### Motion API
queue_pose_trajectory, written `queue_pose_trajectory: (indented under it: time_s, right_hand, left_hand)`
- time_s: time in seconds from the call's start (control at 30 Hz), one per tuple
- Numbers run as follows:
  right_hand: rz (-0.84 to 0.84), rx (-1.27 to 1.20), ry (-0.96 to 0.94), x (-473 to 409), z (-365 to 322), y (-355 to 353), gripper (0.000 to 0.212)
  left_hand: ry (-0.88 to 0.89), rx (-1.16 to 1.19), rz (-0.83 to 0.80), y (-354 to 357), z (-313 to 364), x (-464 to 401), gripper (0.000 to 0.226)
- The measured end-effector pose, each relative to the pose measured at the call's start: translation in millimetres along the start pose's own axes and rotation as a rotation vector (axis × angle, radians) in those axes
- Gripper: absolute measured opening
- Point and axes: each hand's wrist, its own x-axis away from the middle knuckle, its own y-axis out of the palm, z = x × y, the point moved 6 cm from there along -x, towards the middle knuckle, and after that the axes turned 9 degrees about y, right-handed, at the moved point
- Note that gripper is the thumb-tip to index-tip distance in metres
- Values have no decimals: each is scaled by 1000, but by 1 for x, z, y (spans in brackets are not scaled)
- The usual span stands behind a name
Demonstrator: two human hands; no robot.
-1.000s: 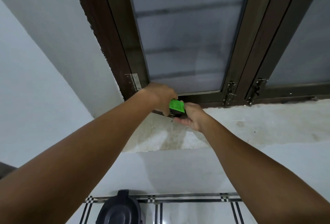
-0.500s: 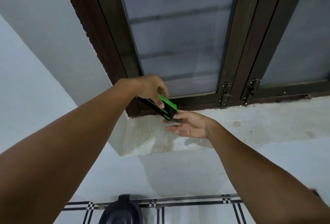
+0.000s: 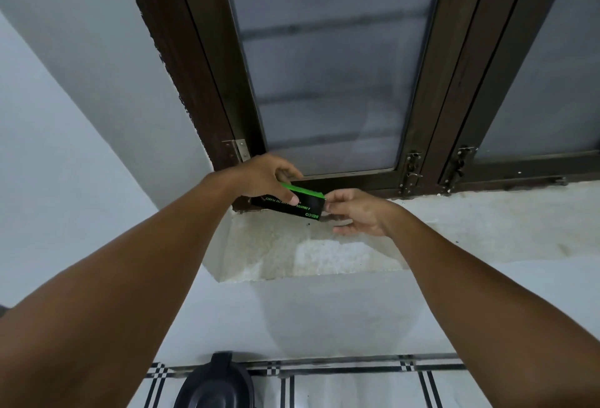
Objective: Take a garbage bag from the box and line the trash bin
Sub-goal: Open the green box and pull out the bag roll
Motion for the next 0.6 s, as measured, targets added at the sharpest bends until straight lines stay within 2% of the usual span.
queue_pose_trajectory:
  time_s: [0.1,0.23,0.4,0.6]
  right_hand:
    - [-59,5,-4,-1,-1,7,31]
    - [-159,-40,14,-1,7,17,36]
    - [-54,106,-12,-6,6,13,35]
    - [-6,296,101,0,-1,-15,24]
  left_hand:
    - [-10,130,44,-1,-2,1,61]
    - [-21,148,30,-4,0,2,57]
    - [-45,204,19,5,-7,2,60]
    - [-110,153,-69,23,-27,5,67]
